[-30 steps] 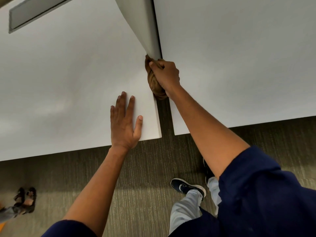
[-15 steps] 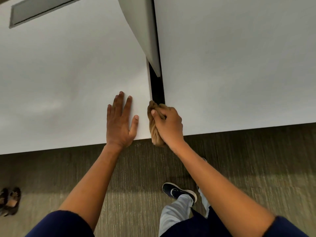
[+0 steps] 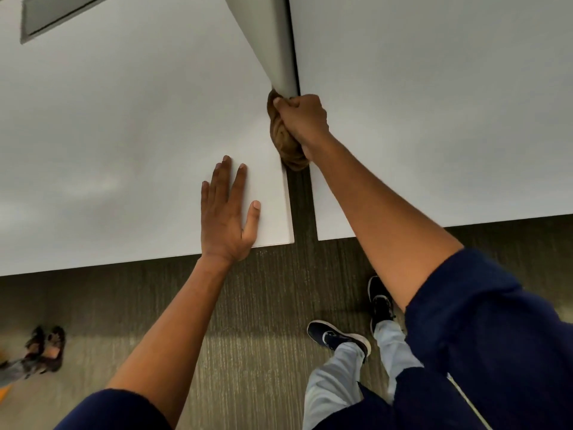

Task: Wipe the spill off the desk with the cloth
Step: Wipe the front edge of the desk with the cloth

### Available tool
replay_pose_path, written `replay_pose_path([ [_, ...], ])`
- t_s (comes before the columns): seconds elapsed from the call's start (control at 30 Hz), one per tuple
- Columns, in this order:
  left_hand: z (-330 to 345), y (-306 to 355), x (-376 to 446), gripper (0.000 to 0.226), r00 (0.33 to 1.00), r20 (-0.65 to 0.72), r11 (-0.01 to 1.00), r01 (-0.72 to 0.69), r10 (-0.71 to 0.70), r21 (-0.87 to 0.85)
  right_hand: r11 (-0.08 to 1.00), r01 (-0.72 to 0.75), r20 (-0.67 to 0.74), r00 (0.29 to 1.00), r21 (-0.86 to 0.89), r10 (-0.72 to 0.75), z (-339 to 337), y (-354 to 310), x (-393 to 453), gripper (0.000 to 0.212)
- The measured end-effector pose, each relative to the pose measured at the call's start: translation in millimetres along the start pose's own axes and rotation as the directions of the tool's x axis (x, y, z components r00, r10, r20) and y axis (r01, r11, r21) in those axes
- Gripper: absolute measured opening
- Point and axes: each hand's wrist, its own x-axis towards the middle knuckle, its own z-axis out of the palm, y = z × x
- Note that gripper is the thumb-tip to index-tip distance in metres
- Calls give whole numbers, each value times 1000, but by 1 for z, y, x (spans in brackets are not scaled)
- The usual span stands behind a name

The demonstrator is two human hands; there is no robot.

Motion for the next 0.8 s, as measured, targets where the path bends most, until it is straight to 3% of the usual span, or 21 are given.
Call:
replay_pose_path([
  [0.3,0,-2,0,68,1000,-3,1000,-10,10,0,995,-16,176,984,-102,34,-16,-4,2,48],
  [0.43,1,-2,0,69,1000,-4,1000,-12,12,10,994,-42,251,966,-105,67,-25,13,-25,38],
  [0.53,1,-2,0,69,1000,2,1000,-4,4,17,995,-28,247,968,-99,52,-24,28,-51,38],
  [0.8,2,-4,1,69,1000,0,999,-2,2,41,946,122,208,976,-299,-60,-19,75,-119,33],
])
